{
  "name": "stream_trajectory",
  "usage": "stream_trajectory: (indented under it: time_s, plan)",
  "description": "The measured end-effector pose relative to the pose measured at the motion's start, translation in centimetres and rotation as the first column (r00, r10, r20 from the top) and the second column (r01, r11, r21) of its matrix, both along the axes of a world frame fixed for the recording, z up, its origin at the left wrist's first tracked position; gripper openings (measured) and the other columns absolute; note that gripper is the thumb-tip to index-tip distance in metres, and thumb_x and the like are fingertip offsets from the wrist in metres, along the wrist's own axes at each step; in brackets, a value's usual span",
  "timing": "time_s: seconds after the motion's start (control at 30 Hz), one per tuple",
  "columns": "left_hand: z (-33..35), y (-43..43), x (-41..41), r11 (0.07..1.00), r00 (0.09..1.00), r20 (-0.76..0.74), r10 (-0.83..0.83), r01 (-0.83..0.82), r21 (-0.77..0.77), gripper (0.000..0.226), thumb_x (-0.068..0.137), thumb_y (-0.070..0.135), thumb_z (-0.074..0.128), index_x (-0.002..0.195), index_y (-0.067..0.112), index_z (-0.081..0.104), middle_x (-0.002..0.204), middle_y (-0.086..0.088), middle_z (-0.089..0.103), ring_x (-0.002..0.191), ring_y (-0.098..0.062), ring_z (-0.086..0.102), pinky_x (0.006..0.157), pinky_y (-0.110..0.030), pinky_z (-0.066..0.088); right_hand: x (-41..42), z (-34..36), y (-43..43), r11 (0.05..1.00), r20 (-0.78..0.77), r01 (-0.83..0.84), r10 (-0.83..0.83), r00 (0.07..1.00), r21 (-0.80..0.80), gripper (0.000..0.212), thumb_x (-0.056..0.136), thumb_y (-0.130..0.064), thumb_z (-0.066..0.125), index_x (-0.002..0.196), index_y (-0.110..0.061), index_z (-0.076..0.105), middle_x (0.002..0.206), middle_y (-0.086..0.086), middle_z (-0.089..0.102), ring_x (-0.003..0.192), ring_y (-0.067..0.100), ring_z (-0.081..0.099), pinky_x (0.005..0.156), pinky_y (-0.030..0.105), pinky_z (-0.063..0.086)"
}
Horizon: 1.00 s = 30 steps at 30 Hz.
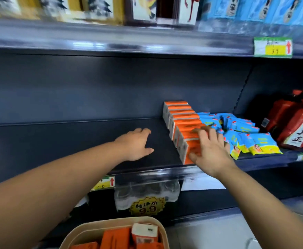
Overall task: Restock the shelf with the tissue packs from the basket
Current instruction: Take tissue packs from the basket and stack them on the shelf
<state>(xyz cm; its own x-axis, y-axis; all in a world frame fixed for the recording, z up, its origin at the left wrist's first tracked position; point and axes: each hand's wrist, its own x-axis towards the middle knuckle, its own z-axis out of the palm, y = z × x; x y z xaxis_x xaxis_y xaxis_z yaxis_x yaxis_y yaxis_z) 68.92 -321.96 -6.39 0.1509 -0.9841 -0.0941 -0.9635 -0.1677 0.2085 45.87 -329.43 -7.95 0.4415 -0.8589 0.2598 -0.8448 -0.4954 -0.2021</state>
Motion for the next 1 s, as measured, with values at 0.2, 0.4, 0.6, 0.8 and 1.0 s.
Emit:
stream_trajectory:
  time_s: [0.2,0.4,0.6,0.8,1.0]
  plan:
    - [1.5,6.1,3.5,0.997,0.943,0.326,-0.070,0.074,0.002,0.062,0.093,0.051,0.052,0.145,0.023,0.034,0.141,-0.003,0.045,0.123,-0.026,0.049,0.098,-0.039,0.043,5.8,1.1,6.0,0.983,-0.072,-0.179,0.175,0.982,-0.044,0.061,0.085,-0.040,0.059,0.139,-0.032,0.032,0.140,-0.002,0.031,0.126,0.027,0.029,0.099,0.045,0.030]
    - [-1.9,13.0,5.7,0.992,0.966,0.248,-0.078,0.101,-0.080,0.044,0.092,0.046,0.054,0.129,0.024,0.050,0.124,0.001,0.053,0.111,-0.024,0.056,0.083,-0.033,0.043,10.0,-2.2,12.1,0.938,-0.177,-0.347,0.341,0.923,0.001,0.059,0.088,-0.039,0.054,0.141,-0.033,0.029,0.143,-0.005,0.029,0.129,0.024,0.028,0.102,0.047,0.029]
    - [-8.3,18.1,6.6,0.994,0.991,0.111,-0.072,0.081,-0.079,0.028,0.090,0.043,0.054,0.110,0.025,0.059,0.110,0.004,0.060,0.097,-0.019,0.060,0.073,-0.032,0.050,11.3,-7.0,15.8,0.819,-0.324,-0.507,0.573,0.753,0.271,0.051,0.089,-0.033,0.054,0.138,-0.027,0.038,0.137,0.001,0.045,0.126,0.024,0.042,0.098,0.040,0.040]
    - [-17.7,21.0,7.5,0.961,0.976,-0.179,0.125,-0.074,0.267,0.044,0.083,0.048,0.059,0.122,0.029,0.052,0.119,0.002,0.060,0.105,-0.019,0.059,0.086,-0.034,0.051,10.5,-13.9,18.9,0.689,-0.386,-0.320,0.663,0.642,0.650,0.046,0.087,-0.049,0.056,0.126,-0.028,0.046,0.126,0.003,0.059,0.113,0.025,0.056,0.093,0.036,0.048]
    - [-22.9,23.5,7.5,0.899,0.989,-0.109,0.099,-0.043,0.435,0.087,0.077,0.049,0.066,0.149,0.029,0.021,0.151,-0.006,0.037,0.137,-0.026,0.037,0.113,-0.042,0.026,8.3,-17.5,21.9,0.578,-0.312,-0.201,0.663,0.681,0.791,0.069,0.084,-0.063,0.058,0.138,-0.028,0.032,0.138,0.002,0.050,0.122,0.025,0.051,0.100,0.040,0.042]
